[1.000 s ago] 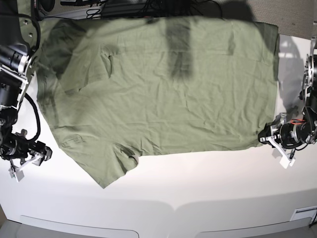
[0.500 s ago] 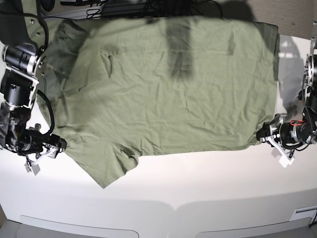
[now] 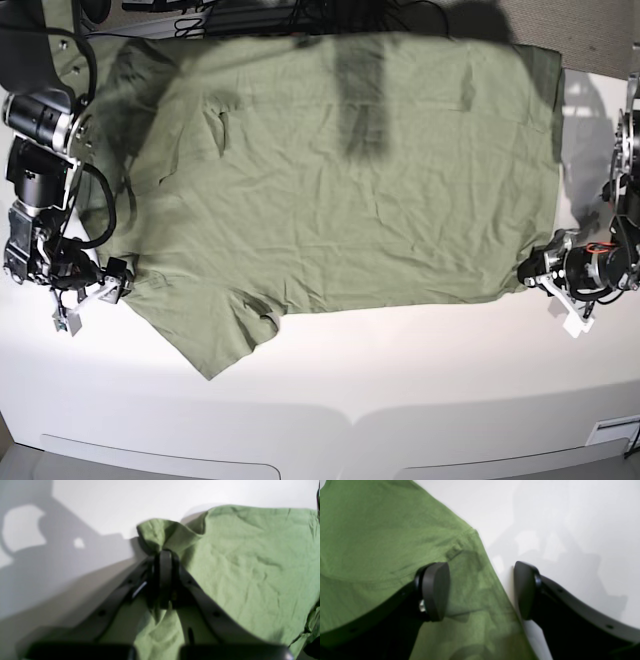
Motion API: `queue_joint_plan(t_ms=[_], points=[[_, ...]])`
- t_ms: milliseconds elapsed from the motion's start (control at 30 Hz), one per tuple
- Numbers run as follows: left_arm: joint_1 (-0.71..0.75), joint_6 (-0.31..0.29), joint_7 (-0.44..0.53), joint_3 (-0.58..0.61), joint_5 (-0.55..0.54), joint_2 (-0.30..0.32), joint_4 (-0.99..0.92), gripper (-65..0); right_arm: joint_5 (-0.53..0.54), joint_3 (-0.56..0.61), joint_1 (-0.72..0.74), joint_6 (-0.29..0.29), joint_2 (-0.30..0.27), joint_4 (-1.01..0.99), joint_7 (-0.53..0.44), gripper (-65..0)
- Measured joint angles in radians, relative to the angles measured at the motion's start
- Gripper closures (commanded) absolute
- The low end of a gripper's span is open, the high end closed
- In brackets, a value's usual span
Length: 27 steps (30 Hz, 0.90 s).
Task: Fold the T-shirt properly
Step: 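Move the right gripper along the shirt side to the other hem corner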
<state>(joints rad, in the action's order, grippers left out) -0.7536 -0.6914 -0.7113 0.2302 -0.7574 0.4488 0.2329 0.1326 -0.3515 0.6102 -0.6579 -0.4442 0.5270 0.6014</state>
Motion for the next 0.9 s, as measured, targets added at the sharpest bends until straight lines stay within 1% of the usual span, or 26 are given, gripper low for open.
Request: queue_joint_plan(t_ms=[67, 100, 167, 267, 333, 400, 533, 600, 767, 900], points=[[0.0, 0.0, 0.0, 0.0, 0.0, 0.0, 0.0, 0.0, 0.001, 0.0, 0.005, 0.002, -0.01, -0.002, 0.001, -40.6], [0.0, 0.0, 0.0, 0.0, 0.0, 0.0, 0.0, 0.0, 0.019, 0.002, 0.005, 0.002, -0.022, -0.004, 0.002, -40.7], [0.0, 0.0, 0.0, 0.0, 0.0, 0.0, 0.0, 0.0, 0.069, 0.005, 0.009, -0.002, -0.056, -0.005, 0.003, -40.7], [0.0, 0.0, 0.0, 0.0, 0.0, 0.0, 0.0, 0.0, 0.079, 0.003, 0.025, -0.002, -0.12, -0.005, 0.005, -40.7], [0.0, 0.0, 0.001, 0.0, 0.0, 0.0, 0.0, 0.0, 0.077, 0.001, 0.024, 0.005, -0.139, -0.004, 0.009, -40.7], [0.0, 0.0, 0.001, 0.0, 0.0, 0.0, 0.0, 0.0, 0.079, -0.001, 0.024, 0.005, -0.137, -0.016, 0.055, -40.7], [0.0, 0.0, 0.001, 0.0, 0.0, 0.0, 0.0, 0.0, 0.103, 0.002, 0.016, 0.002, -0.108, -0.037, 0.116, -40.7], [0.0, 0.0, 0.001, 0.0, 0.0, 0.0, 0.0, 0.0, 0.098, 0.002, 0.017, 0.002, -0.104, -0.037, 0.109, -40.7], [0.0, 0.0, 0.0, 0.0, 0.0, 0.0, 0.0, 0.0, 0.106, 0.002, 0.021, 0.003, -0.118, -0.037, 0.103, -40.7], [0.0, 0.0, 0.001, 0.0, 0.0, 0.0, 0.0, 0.0, 0.177, 0.001, 0.025, 0.003, -0.116, -0.037, 0.086, -40.7]])
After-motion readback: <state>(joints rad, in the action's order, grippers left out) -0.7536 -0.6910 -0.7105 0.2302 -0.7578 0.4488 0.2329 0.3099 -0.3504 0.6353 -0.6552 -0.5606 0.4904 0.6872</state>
